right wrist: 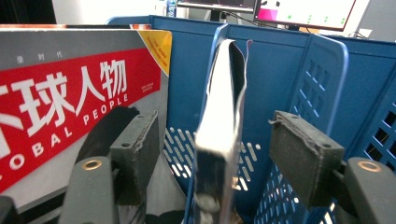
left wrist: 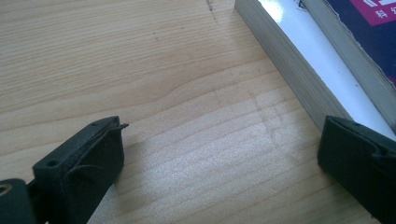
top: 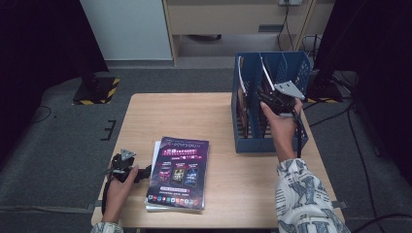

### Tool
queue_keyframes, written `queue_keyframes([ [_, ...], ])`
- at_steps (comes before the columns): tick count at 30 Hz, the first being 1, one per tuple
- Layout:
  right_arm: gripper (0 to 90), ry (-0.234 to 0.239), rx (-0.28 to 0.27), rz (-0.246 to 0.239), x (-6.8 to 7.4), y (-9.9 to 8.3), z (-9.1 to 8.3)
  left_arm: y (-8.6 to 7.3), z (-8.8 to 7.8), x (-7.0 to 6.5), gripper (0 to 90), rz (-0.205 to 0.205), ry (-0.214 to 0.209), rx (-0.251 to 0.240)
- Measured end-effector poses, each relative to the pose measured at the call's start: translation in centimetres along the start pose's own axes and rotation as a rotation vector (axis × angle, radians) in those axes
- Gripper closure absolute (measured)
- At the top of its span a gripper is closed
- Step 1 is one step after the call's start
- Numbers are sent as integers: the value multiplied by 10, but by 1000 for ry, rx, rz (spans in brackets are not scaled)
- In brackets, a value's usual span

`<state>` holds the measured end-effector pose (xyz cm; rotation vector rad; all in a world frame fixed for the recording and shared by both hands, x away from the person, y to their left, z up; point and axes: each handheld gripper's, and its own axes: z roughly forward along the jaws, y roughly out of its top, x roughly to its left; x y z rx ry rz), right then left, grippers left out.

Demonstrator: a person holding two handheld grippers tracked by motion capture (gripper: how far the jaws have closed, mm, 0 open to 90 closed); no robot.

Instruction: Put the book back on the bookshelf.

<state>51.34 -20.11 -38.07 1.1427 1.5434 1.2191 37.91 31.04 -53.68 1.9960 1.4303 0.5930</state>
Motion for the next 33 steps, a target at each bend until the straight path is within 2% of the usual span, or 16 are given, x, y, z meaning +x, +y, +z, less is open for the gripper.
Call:
queue_keyframes([
  [9, 275, 12, 9, 24, -6, -6, -9, 0, 0, 0, 0, -1, 1, 0],
  [13, 267, 18, 25, 11, -4, -10, -12, 0, 0, 0, 0, -1, 1, 0],
  [20, 246, 41, 20, 28, -4, -15, -21, 0, 0, 0, 0, -1, 1, 0],
  [23, 292, 58, 26, 40, -4, -17, -26, 0, 0, 0, 0, -3, 3, 0],
  [33, 300, 82, 52, 51, -2, -28, -42, 0, 0, 0, 0, 0, -2, 0],
])
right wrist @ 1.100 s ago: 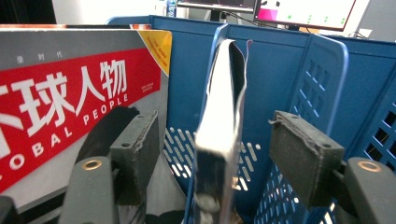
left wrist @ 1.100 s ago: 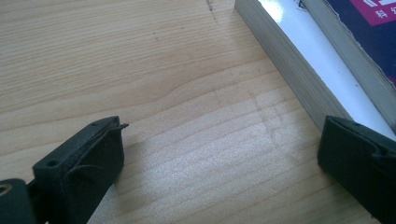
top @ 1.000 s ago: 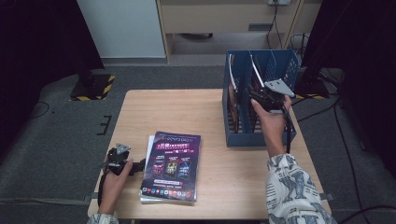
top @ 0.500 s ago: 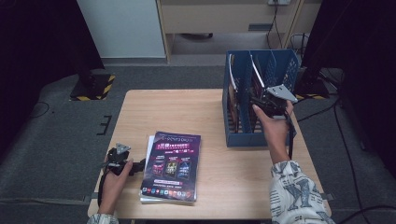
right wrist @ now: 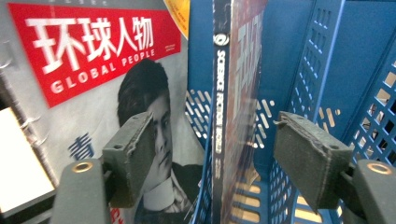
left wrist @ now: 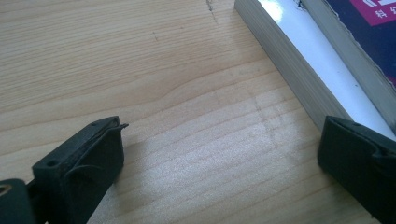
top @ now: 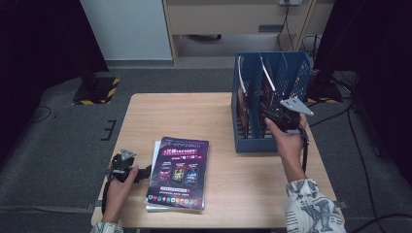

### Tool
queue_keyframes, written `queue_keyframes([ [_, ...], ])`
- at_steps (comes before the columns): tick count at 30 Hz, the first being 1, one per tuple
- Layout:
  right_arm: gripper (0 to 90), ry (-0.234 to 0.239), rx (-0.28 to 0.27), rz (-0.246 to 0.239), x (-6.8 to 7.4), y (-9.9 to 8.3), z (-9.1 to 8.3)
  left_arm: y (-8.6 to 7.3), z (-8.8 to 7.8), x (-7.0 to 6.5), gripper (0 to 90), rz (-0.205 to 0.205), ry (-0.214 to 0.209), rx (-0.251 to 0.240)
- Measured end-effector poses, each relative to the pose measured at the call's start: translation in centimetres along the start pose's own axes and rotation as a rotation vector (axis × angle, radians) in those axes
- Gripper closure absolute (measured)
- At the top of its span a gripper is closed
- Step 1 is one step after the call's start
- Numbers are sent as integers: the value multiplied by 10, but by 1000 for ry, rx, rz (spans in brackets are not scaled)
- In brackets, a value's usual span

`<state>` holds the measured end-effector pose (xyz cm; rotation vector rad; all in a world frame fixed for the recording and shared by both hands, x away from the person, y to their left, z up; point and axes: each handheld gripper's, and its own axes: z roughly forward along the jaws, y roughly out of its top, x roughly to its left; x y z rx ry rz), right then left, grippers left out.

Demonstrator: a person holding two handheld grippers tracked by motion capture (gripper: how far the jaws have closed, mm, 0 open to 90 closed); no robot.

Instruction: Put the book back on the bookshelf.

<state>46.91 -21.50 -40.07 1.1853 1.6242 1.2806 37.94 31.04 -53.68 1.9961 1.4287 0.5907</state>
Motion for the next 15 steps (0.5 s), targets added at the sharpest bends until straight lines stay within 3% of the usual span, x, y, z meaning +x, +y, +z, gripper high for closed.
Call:
queue_keyframes([
  [15, 311, 33, 20, 10, 1, -19, -32, 0, 0, 0, 0, 0, 2, 0],
])
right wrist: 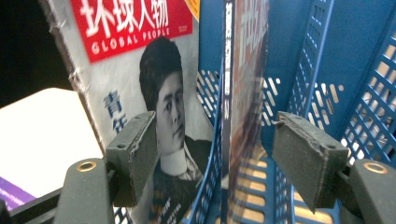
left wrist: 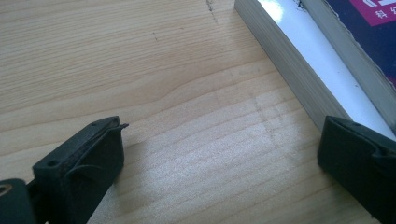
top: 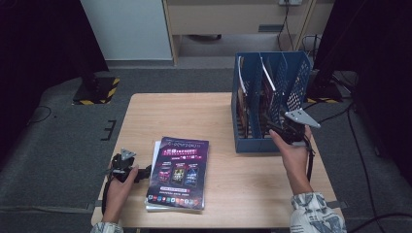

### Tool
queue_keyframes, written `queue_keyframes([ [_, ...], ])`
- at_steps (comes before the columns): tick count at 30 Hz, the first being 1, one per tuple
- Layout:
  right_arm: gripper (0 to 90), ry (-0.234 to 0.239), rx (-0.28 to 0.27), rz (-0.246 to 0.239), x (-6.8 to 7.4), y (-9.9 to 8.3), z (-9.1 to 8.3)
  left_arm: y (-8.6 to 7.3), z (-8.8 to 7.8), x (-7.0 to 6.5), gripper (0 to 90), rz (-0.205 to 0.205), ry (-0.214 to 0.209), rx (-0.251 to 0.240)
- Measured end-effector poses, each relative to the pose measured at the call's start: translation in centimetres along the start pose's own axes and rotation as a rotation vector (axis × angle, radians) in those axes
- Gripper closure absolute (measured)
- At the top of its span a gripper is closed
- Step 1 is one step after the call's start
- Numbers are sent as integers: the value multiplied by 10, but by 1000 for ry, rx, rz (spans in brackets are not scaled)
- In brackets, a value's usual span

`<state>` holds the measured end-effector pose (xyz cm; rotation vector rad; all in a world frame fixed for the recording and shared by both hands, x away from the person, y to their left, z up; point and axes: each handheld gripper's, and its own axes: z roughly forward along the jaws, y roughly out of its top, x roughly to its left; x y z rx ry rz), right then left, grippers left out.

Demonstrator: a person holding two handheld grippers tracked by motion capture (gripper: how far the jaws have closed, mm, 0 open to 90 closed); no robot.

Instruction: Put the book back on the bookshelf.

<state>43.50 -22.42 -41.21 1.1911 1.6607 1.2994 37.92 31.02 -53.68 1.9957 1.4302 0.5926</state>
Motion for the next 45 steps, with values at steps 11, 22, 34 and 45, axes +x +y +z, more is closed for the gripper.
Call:
queue_keyframes([
  [11, 255, 32, 13, -22, 19, -25, -33, 0, -1, -1, 9, -1, -2, -4],
  [22, 203, 143, 61, -32, 51, -47, -47, 4, -12, 0, 54, -29, -9, -48],
  [34, 421, 328, 131, -53, 85, -61, -32, 12, -45, -14, 218, -29, -60, -163],
  [45, 322, 403, 195, -93, 108, -70, -21, 22, -36, -47, 393, 90, -164, -122],
])
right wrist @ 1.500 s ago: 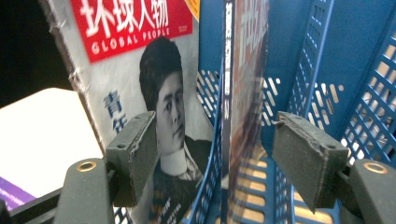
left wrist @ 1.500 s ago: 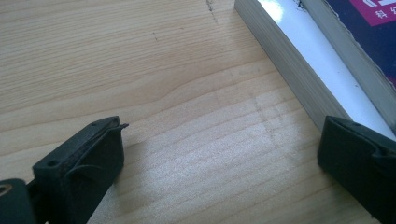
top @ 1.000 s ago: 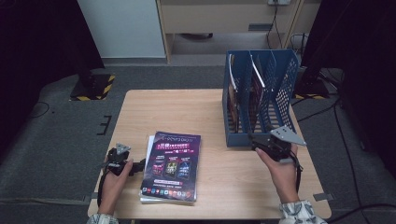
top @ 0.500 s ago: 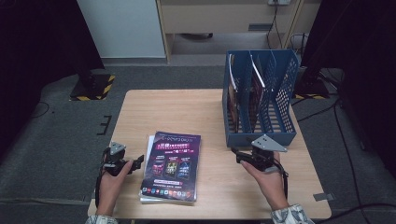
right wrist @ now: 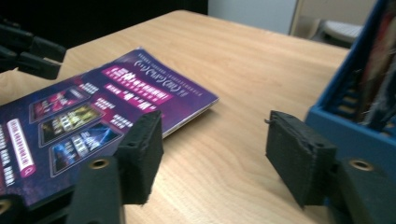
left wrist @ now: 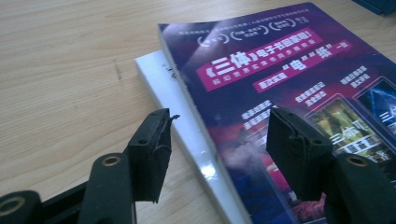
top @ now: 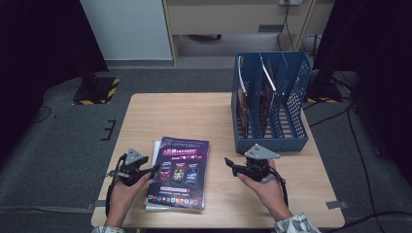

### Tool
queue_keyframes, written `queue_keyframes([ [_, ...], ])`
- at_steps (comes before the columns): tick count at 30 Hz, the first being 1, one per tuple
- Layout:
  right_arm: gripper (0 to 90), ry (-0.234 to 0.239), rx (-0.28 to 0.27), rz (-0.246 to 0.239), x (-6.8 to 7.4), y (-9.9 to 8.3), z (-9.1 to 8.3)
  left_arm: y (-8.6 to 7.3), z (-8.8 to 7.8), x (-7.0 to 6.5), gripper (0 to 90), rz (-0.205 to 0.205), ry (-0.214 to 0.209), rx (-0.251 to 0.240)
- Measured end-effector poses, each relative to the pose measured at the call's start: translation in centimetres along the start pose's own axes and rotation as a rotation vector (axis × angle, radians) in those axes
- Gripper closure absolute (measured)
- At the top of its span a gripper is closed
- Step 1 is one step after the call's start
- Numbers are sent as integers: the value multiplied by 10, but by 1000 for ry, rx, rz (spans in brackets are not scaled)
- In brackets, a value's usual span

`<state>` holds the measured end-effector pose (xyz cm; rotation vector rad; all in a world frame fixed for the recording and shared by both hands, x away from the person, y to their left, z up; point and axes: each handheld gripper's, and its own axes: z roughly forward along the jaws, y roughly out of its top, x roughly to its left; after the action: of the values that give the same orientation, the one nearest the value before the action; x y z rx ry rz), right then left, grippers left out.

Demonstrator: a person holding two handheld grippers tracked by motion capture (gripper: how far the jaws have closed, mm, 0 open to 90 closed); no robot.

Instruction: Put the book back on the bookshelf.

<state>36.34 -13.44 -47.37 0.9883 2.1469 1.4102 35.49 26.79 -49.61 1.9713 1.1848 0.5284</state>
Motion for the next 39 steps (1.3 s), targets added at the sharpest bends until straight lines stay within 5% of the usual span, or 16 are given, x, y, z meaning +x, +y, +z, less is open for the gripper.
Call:
queue_keyframes([
  [4, 243, 39, 32, -3, 6, -1, 6, -3, 11, -3, 387, -14, -47, 21],
  [7, 191, 66, 40, -18, 11, -1, 11, -3, 12, -4, 376, -6, -37, 27],
  [21, 138, 126, 71, -42, 20, -2, 24, -7, 23, -3, 344, -8, -88, 36],
  [32, 152, 195, 146, -17, 31, -6, 51, -6, 24, -5, 345, 7, -91, 32],
  [39, 152, 236, 190, 46, 33, -10, 77, -7, 25, -7, 344, 13, -87, 19],
])
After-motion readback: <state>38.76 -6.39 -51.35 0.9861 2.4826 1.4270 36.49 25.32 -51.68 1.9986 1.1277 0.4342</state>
